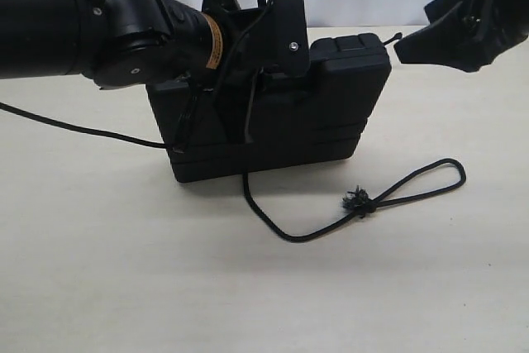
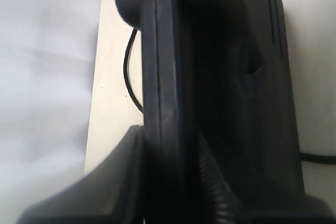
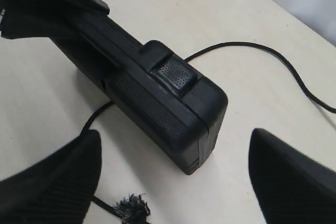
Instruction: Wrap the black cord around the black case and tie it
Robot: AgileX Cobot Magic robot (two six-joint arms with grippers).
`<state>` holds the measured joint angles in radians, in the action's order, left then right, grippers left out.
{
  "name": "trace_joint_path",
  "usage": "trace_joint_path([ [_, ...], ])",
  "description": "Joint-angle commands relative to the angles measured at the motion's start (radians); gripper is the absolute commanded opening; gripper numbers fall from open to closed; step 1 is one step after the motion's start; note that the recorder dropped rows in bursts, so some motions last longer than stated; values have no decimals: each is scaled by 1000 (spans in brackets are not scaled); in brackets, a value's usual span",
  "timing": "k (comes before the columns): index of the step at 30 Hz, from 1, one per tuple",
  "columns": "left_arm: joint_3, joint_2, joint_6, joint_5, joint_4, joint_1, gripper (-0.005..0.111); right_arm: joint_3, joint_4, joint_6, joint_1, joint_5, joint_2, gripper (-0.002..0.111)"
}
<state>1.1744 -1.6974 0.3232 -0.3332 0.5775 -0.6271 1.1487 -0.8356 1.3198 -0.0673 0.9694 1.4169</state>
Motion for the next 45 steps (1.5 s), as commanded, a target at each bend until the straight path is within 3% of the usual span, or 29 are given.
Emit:
trace_joint_path([
  [1, 3, 15, -11, 3, 14, -9, 0, -3, 41, 87, 42, -19, 2, 72],
  [6, 3, 15, -9, 3, 12, -13, 0, 2, 344, 71, 241, -209, 2, 72],
  [11, 3, 15, -9, 8, 12, -13, 0, 2, 380, 71, 338, -272, 2, 72],
  [23, 3, 15, -9, 10, 5, -13, 0, 2, 507, 93, 338, -263, 46, 72],
  [39, 3, 15, -9, 18, 5, -13, 0, 2, 513, 186, 338, -377, 174, 72],
  [45, 3, 15, -9, 33, 5, -13, 0, 2, 413, 66, 338, -359, 188, 72],
])
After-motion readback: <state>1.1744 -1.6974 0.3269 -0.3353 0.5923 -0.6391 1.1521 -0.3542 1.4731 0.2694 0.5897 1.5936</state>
